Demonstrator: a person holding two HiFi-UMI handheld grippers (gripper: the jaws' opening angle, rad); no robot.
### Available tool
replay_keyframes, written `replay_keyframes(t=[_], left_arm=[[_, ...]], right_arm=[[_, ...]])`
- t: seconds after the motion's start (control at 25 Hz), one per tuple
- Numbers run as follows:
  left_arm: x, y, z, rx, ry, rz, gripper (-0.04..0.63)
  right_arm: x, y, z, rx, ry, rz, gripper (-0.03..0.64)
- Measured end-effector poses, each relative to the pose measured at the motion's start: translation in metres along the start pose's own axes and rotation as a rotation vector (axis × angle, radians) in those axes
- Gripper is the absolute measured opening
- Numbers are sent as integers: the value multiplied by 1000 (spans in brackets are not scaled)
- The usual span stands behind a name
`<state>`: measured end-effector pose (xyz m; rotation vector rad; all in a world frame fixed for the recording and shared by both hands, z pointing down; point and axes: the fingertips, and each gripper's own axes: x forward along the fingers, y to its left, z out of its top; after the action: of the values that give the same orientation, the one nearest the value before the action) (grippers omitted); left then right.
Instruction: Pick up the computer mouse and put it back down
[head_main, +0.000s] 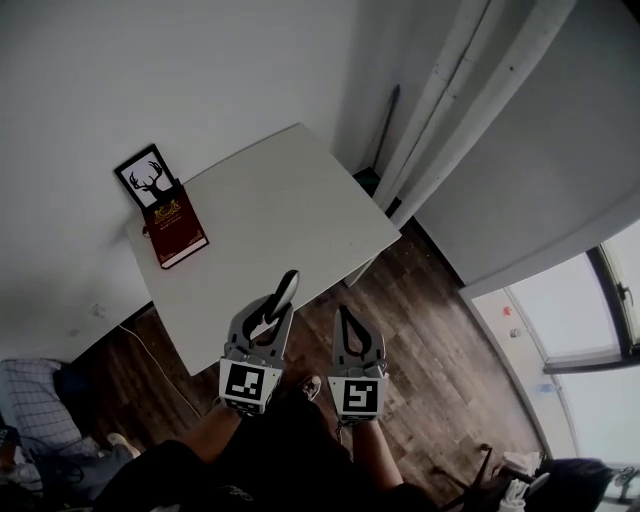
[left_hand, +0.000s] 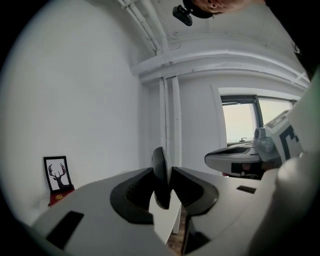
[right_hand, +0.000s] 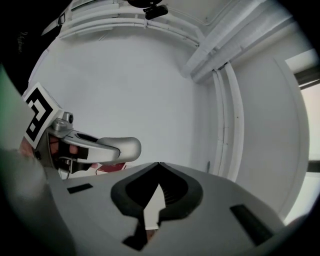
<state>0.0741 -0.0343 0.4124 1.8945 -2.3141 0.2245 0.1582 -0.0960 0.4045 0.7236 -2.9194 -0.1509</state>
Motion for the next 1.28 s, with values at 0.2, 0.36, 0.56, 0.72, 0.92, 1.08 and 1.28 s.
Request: replay_keyframes(t=[0.2, 0.36, 0.56, 0.72, 0.92, 1.08, 1.28], left_arm=[[26, 6, 6, 5, 1, -2, 114], [55, 19, 0, -13, 11, -6, 114], [95, 42, -8, -38, 49, -25, 114], [130, 72, -24, -70, 91, -15, 114], [172, 101, -49, -75, 142, -10, 114], [206, 123, -80, -95, 218, -13, 114], [246, 148, -122, -28, 305, -47, 114]], right_arm=[[18, -8, -9, -2, 19, 12, 20], [41, -13, -22, -38, 49, 32, 20], [80, -25, -17, -16, 62, 28, 20], [114, -32, -28, -49, 100, 37, 20], [148, -37, -50, 21, 140, 52, 20], [172, -41, -70, 25, 187, 57, 20], [199, -43, -93, 96, 220, 78, 20]])
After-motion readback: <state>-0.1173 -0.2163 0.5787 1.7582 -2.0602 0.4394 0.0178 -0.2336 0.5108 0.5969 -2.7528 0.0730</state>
